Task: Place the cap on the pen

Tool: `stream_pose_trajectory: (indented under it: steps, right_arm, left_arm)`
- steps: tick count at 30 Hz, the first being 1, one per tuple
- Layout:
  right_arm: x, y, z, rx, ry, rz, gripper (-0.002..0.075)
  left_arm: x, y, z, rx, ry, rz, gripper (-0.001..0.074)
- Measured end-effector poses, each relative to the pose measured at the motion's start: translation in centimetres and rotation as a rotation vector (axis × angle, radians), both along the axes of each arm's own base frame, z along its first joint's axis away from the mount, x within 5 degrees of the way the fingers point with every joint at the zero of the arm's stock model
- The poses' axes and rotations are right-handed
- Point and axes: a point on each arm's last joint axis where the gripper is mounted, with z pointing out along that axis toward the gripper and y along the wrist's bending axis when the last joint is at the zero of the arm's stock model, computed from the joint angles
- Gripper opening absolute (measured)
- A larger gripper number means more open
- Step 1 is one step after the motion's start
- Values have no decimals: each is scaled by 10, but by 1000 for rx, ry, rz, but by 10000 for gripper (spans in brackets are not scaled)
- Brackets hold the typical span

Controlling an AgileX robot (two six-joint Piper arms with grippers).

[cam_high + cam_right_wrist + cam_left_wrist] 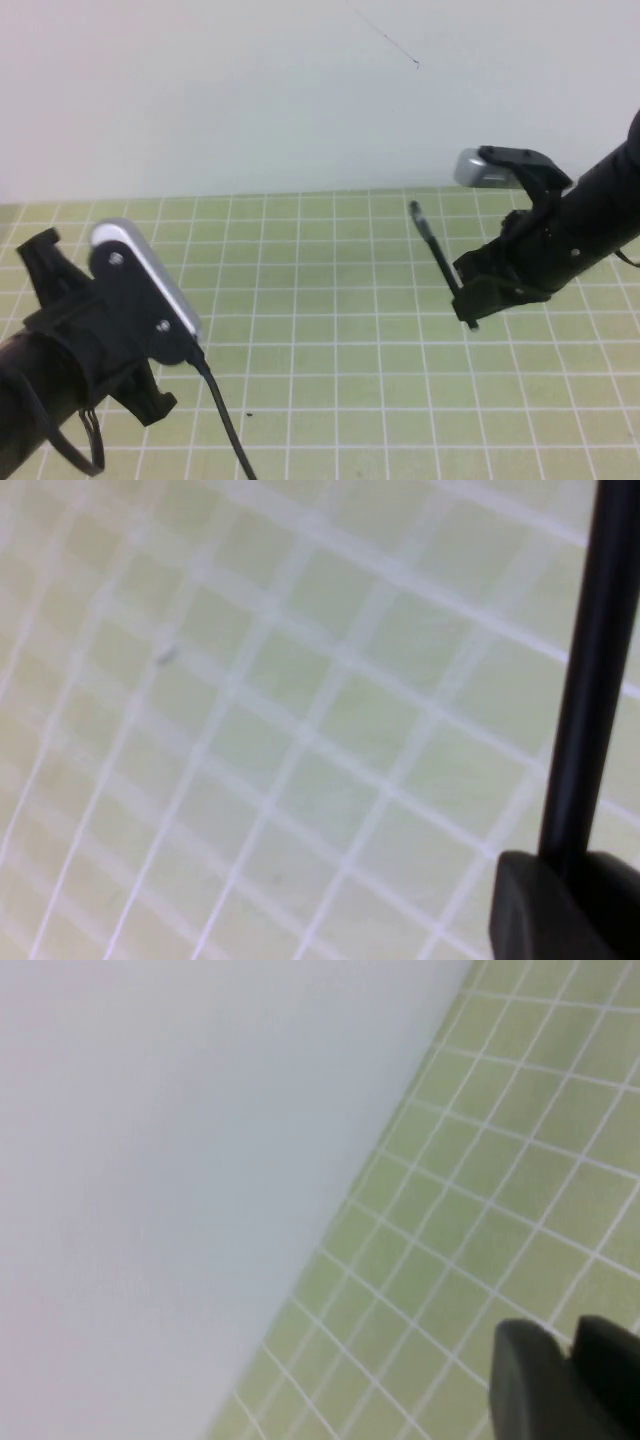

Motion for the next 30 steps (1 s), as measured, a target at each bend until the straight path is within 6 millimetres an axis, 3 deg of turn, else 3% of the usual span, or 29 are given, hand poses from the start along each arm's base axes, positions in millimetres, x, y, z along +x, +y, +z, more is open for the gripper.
stream_pose_trajectory:
  steps: [3, 7, 16, 19, 25, 27, 30]
  right_arm:
    - [8, -4, -22, -17, 50, -34, -3]
    - [16, -1, -48, -18, 89, -62, -2]
    - [26, 1, -69, -10, 91, -113, 10]
    - [26, 2, -77, -14, 120, -110, 80]
    - [25, 3, -77, 2, 131, -111, 382]
    - [25, 3, -77, 2, 130, -109, 422]
    - [25, 3, -76, -2, 128, -105, 423]
  left_arm:
    - [0, 4, -2, -69, 45, 79, 26]
    - [-1, 6, -5, -209, 110, 173, 5]
    - [-2, 9, -5, -407, 162, 298, 0]
    - [-6, 8, 0, -464, 157, 280, 0]
    - [-17, 15, 17, -599, 115, 278, 0]
    - [-20, 19, 23, -615, 86, 285, 0]
    - [-26, 27, 31, -635, 36, 314, 0]
